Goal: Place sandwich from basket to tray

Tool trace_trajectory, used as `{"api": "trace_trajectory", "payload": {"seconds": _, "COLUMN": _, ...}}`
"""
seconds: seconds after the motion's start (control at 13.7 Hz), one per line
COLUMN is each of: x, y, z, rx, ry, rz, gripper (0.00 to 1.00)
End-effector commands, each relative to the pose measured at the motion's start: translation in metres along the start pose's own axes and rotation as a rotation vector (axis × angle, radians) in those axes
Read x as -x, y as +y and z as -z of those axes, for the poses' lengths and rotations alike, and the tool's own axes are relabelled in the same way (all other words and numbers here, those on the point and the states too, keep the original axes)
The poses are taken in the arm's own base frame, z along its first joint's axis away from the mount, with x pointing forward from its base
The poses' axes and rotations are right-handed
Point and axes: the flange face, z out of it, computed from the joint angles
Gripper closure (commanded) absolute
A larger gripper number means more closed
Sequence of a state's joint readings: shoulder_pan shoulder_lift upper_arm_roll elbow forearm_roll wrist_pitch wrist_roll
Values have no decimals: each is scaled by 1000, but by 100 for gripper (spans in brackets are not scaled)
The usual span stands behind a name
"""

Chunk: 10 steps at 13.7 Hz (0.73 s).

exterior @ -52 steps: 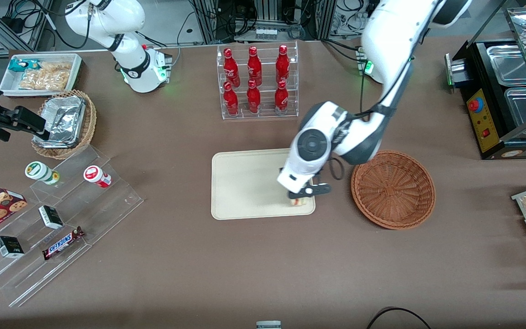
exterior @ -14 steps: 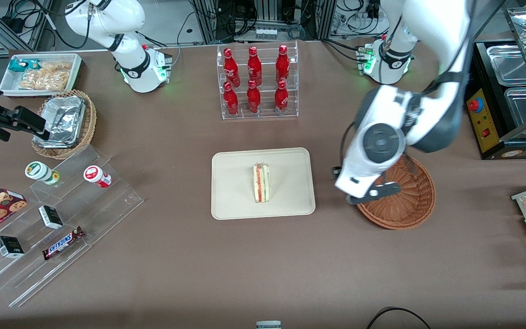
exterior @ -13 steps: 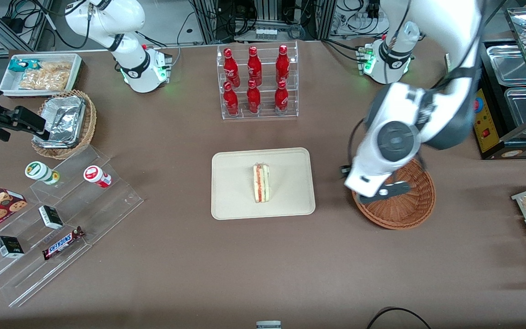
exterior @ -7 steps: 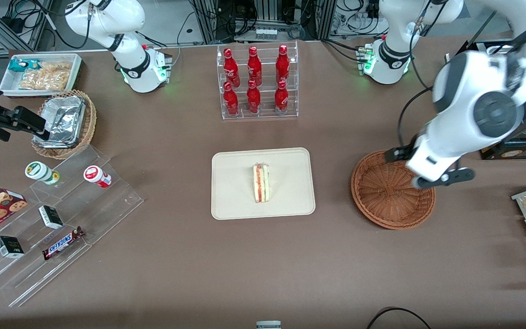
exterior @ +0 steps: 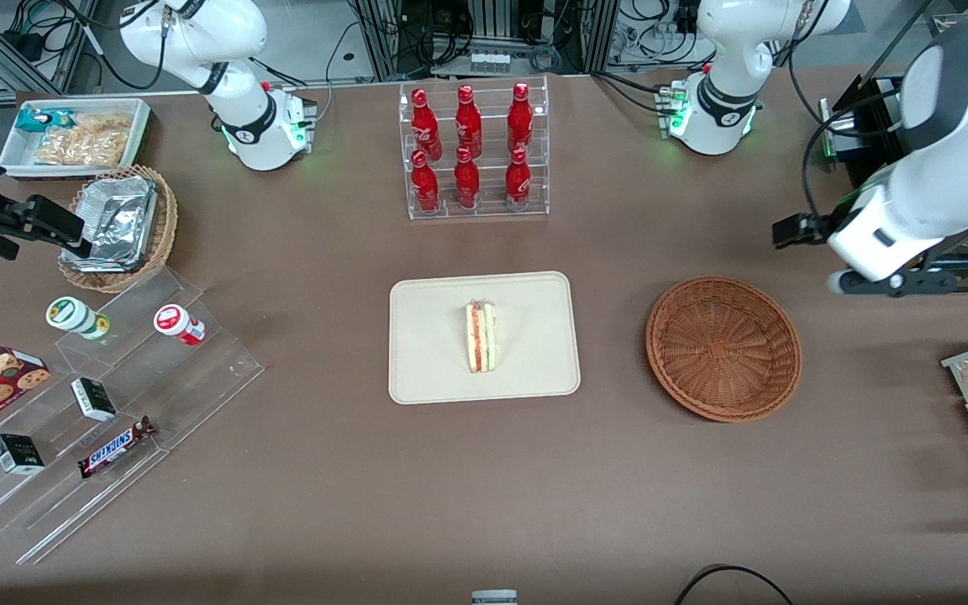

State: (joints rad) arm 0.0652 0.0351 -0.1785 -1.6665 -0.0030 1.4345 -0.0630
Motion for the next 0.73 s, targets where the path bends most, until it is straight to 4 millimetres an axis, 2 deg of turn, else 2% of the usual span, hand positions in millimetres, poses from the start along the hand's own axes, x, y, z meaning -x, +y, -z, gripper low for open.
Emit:
{"api": "trace_trajectory", "payload": {"seconds": 0.0, "x": 21, "y": -28, "z": 23, "rx": 5, "ry": 12, "rz": -28, "gripper": 0}}
{"api": "trace_trajectory", "payload": {"seconds": 0.15, "x": 29, "y": -35, "z": 44, "rx": 5, "ry": 29, "rz": -38, "gripper": 0}}
{"api": "trace_trajectory", "payload": {"seconds": 0.29, "x": 32, "y": -39, "z": 54, "rx": 3, "ry": 64, "rz": -25, "gripper": 0}}
{"api": "trace_trajectory", "payload": {"seconds": 0.66, "x": 24, "y": -42, "z": 57, "rx": 0, "ry": 134, "rz": -9, "gripper": 0}}
